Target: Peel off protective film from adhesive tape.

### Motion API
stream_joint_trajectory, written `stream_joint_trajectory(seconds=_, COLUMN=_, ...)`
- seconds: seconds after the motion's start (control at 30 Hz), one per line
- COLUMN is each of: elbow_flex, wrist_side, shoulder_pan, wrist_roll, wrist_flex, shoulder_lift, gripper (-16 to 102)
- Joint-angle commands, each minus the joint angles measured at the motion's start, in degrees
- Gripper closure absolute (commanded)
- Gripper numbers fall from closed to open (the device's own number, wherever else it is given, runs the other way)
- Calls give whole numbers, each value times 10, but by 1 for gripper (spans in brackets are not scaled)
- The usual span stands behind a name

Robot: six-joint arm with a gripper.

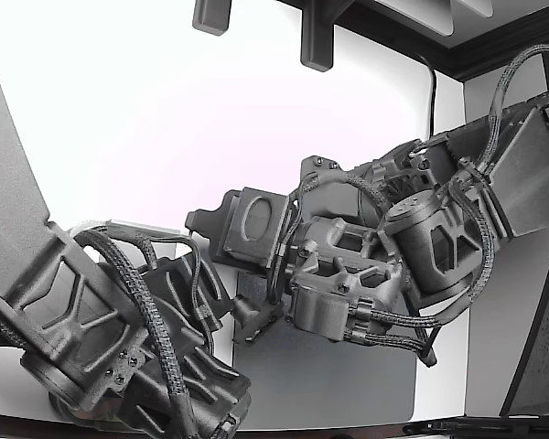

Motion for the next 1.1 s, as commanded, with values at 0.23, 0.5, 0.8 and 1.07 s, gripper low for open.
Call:
stream_joint_trajectory(seconds=0.23, elbow_flex=-18, wrist_side=2, shoulder_pan=-4, wrist_roll=1, wrist_flex=-4, shoulder_lift=8, gripper=97)
stream_joint_trajectory(seconds=0.5, elbow_flex=-19, wrist_side=3, shoulder_pan=-2, wrist_roll=4, wrist_flex=-5, shoulder_lift=7, gripper=97)
stream_joint_trajectory(seconds=0.8, elbow_flex=-19, wrist_side=5, shoulder_pan=-1, wrist_roll=2, wrist_flex=-2, shoulder_lift=8, gripper=97)
stream_joint_trajectory(seconds=1.07, elbow_flex=-20, wrist_side=8, shoulder_pan=-1, wrist_roll=-1, wrist_flex=1, shoulder_lift=7, gripper=97)
